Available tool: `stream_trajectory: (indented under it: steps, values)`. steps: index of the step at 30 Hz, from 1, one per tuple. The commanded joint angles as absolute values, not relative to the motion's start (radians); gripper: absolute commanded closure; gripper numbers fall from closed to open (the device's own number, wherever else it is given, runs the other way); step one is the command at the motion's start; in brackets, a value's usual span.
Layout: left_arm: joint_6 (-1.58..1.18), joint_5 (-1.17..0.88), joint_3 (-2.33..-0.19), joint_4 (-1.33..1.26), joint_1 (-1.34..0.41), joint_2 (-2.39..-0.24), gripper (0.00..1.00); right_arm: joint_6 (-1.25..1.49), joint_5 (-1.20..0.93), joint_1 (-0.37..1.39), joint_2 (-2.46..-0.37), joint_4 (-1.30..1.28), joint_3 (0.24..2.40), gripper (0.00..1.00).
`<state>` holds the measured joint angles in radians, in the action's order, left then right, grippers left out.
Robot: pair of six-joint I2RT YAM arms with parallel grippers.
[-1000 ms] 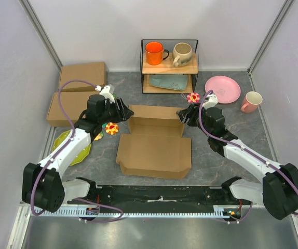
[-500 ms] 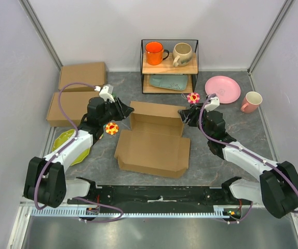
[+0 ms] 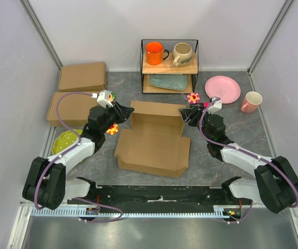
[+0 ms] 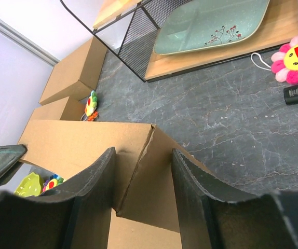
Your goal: Fold the paper box
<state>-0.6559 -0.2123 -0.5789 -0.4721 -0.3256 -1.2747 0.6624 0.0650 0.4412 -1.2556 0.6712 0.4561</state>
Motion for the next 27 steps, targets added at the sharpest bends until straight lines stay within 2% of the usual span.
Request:
stream_trajectory:
  steps: [1,4,6,9,12,22,24,27]
  values:
    - [-0.684,-0.173,-0.463,-0.207,-0.360,-1.335,0.89,0.653,0.043,0.448,-1.322,0.316,0.344,0.55]
    - [-0.690,-0.164,-0.465,-0.199,-0.360,-1.296,0.88,0.655,0.051,0.448,-1.286,0.276,0.371,0.53]
    - [-0.687,-0.152,-0.501,-0.144,-0.362,-1.263,0.88,0.655,0.061,0.448,-1.252,0.239,0.402,0.48]
    - [-0.669,-0.127,-0.572,-0.063,-0.360,-1.226,0.78,0.643,0.093,0.448,-1.194,0.125,0.488,0.41]
    - [-0.655,-0.107,-0.633,-0.008,-0.360,-1.210,0.63,0.618,0.115,0.436,-1.145,0.054,0.569,0.37]
    - [-0.611,-0.003,-0.830,0.139,-0.357,-1.120,0.39,0.548,0.152,0.425,-1.054,-0.133,0.817,0.32]
    - [-0.603,0.027,-0.854,0.162,-0.356,-1.069,0.33,0.500,0.144,0.426,-1.033,-0.170,0.874,0.32]
    - [-0.589,0.047,-0.874,0.184,-0.356,-0.993,0.29,0.379,0.191,0.486,-1.032,-0.234,0.965,0.31]
